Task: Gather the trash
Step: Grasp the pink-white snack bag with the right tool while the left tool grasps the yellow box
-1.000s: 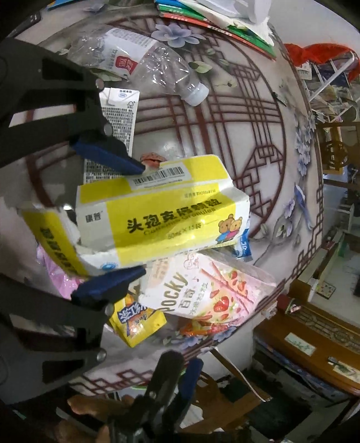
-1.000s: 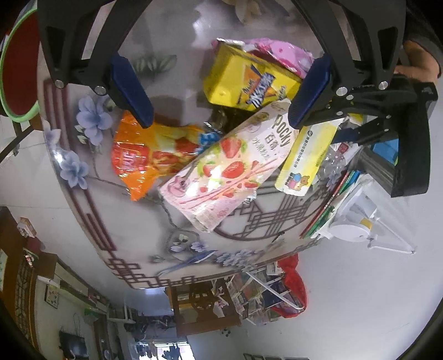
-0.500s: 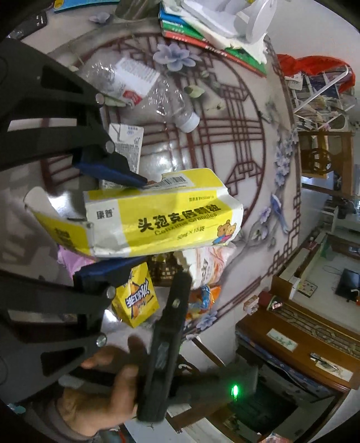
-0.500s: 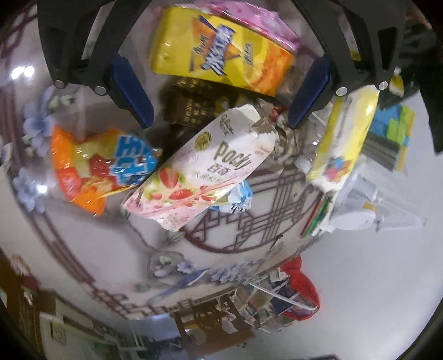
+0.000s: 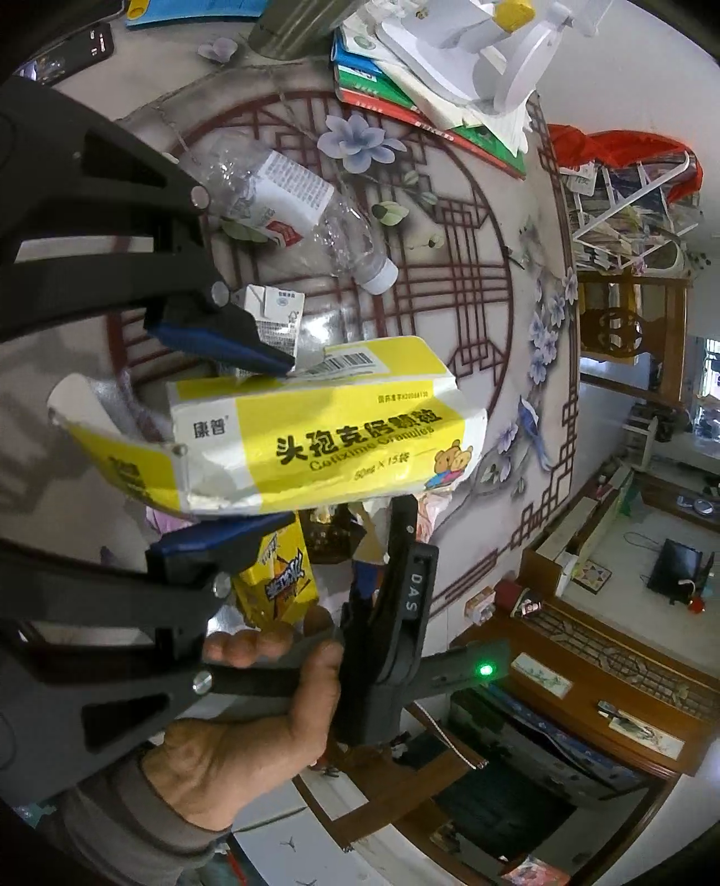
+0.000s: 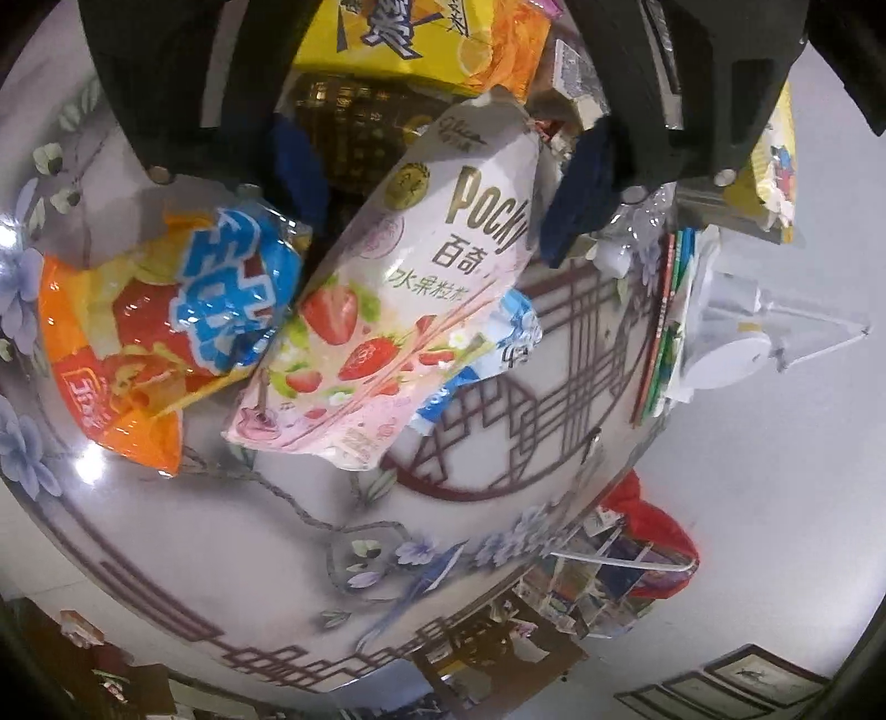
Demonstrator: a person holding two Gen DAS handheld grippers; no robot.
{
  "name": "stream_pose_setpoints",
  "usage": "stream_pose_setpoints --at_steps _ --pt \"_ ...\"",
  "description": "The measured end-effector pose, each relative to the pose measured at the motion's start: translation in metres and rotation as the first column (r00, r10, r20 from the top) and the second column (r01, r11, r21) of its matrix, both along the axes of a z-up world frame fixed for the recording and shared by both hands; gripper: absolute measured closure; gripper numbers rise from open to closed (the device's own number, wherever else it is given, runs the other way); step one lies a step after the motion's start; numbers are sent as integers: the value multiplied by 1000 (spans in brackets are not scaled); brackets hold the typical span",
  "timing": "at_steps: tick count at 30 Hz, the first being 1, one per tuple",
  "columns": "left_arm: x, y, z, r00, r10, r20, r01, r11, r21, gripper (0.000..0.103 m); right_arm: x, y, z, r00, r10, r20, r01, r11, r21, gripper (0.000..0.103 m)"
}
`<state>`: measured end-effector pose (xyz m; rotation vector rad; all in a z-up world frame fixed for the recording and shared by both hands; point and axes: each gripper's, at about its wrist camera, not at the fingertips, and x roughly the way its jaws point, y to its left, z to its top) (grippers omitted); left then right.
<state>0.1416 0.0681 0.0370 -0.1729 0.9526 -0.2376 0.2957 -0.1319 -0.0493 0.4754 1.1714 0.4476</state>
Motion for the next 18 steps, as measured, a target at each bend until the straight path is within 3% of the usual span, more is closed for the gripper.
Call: stream_pose_setpoints --at_steps 4,9,18 --pt "-1 1 -3 1000 13 1 -13 1000 6 55 -3 4 8 999 34 35 -33 999 -22 66" --pt "-2 3 -5 999 35 3 -35 999 8 55 -17 11 21 989 114 99 -107 992 -70 69" --pt "-14 -7 9 998 50 38 -51 999 5 55 -81 4 74 925 239 295 -177 959 -222 69"
